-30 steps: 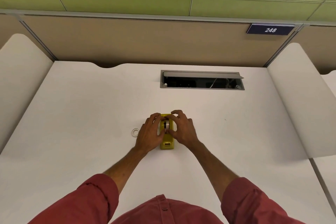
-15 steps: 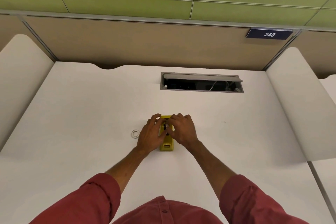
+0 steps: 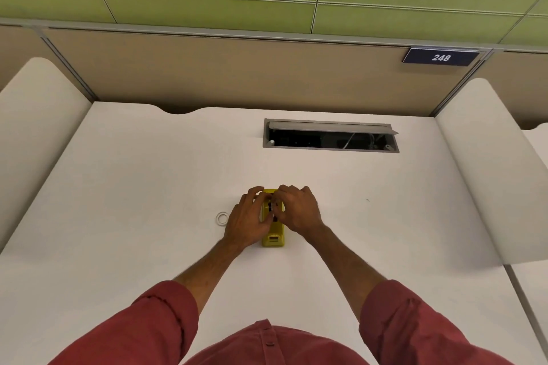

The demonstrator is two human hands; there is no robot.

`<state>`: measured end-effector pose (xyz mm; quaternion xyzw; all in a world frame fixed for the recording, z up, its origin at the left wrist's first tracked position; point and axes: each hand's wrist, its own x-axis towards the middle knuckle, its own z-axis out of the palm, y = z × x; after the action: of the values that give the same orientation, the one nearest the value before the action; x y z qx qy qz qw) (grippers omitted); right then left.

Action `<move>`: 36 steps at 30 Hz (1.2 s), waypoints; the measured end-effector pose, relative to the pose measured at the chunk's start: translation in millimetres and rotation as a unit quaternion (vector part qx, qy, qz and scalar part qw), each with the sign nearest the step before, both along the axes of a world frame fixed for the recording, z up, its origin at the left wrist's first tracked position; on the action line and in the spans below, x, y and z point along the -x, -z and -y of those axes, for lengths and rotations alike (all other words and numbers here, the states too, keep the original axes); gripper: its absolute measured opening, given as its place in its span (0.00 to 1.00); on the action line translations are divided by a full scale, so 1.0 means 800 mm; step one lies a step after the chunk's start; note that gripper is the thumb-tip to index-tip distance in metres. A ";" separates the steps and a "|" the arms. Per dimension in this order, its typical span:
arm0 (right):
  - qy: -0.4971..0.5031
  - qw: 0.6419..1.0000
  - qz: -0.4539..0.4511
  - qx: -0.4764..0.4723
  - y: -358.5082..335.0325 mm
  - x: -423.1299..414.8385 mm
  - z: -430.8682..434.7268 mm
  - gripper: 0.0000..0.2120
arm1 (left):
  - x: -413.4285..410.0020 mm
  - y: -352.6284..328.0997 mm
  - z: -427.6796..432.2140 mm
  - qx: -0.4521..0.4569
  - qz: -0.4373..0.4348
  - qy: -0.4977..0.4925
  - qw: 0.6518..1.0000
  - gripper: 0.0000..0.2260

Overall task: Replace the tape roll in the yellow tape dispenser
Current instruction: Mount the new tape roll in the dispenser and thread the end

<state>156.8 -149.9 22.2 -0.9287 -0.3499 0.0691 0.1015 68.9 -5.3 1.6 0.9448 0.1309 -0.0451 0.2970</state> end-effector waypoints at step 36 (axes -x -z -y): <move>0.011 1.000 -0.002 -0.007 -0.004 -0.002 0.000 0.13 | -0.001 -0.002 -0.007 -0.003 -0.003 0.006 1.000 0.23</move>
<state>158.6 -149.8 25.7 -0.9315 -0.3400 0.0677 0.1098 69.6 0.5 2.9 0.9464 0.1266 -0.0492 0.2931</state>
